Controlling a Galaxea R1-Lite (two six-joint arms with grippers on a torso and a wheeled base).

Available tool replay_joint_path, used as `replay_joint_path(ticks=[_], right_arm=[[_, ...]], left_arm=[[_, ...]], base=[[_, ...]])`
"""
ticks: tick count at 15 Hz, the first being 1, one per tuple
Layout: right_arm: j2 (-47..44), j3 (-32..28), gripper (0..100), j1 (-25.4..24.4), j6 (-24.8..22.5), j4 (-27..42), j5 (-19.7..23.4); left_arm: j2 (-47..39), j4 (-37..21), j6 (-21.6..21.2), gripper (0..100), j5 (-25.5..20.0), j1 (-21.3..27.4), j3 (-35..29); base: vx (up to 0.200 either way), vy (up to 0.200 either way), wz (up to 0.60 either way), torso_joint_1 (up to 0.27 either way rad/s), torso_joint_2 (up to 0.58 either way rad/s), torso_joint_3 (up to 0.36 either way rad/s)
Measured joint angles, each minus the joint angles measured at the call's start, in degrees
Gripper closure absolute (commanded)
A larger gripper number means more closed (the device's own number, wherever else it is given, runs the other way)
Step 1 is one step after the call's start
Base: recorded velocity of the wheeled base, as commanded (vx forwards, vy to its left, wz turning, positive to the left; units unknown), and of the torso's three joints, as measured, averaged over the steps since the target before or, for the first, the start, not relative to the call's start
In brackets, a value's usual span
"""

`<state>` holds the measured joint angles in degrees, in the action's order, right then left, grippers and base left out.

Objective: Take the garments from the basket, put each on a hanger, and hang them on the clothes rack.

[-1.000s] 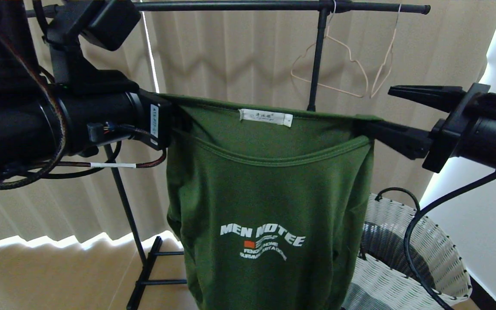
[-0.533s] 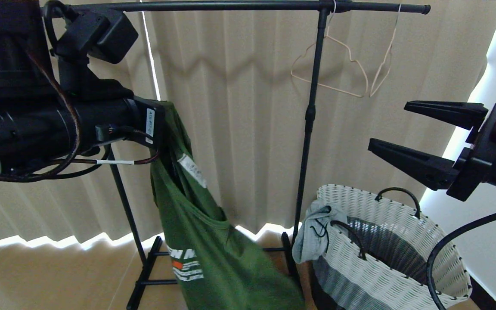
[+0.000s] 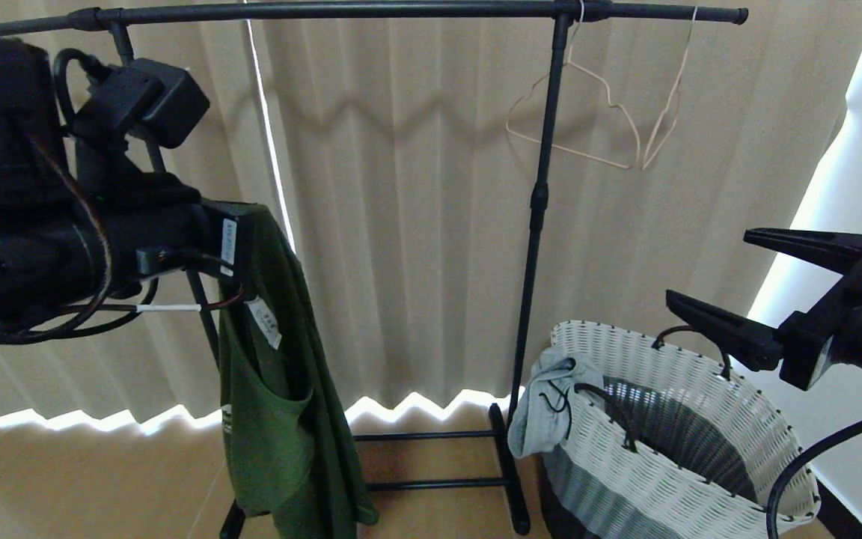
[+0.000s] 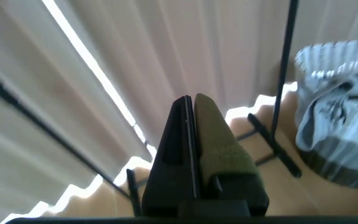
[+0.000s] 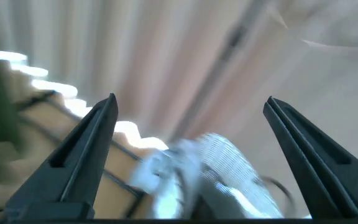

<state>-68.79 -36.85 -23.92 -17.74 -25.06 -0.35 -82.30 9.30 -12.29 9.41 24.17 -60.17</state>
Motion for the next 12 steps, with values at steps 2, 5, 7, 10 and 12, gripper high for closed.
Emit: replay_joint_path(ticks=[2,5,7,10,12], right_arm=[[1.1,3.1,0,2.6,-1.6,-3.7,-2.2],[2.5,6.0,0,9.3,-5.3,-4.7,-2.7],[3.3,8.0,0,13.8,-7.2,-4.8,-2.6],[3.7,8.5,0,17.7,-7.3,-4.5,-2.0],[3.4,8.2,0,18.6,-7.2,-4.4,-2.0]], left_arm=[[3.6,0.0,0.2,100,-2.3,-2.6,4.6],[7.3,0.0,0.4,100,-8.2,-3.9,8.3],[8.8,0.1,0.3,100,-10.2,-3.9,9.4],[9.8,3.9,0.3,100,-11.0,-3.9,11.8],[10.3,7.1,0.0,100,-11.0,-3.8,14.0]], base=[[0.0,0.0,0.0,0.0,0.0,0.0],[0.0,0.0,0.0,0.0,0.0,0.0],[0.0,0.0,0.0,0.0,0.0,0.0],[0.0,0.0,0.0,0.004,-0.02,-0.011],[0.0,0.0,0.0,0.073,-0.27,-0.2]])
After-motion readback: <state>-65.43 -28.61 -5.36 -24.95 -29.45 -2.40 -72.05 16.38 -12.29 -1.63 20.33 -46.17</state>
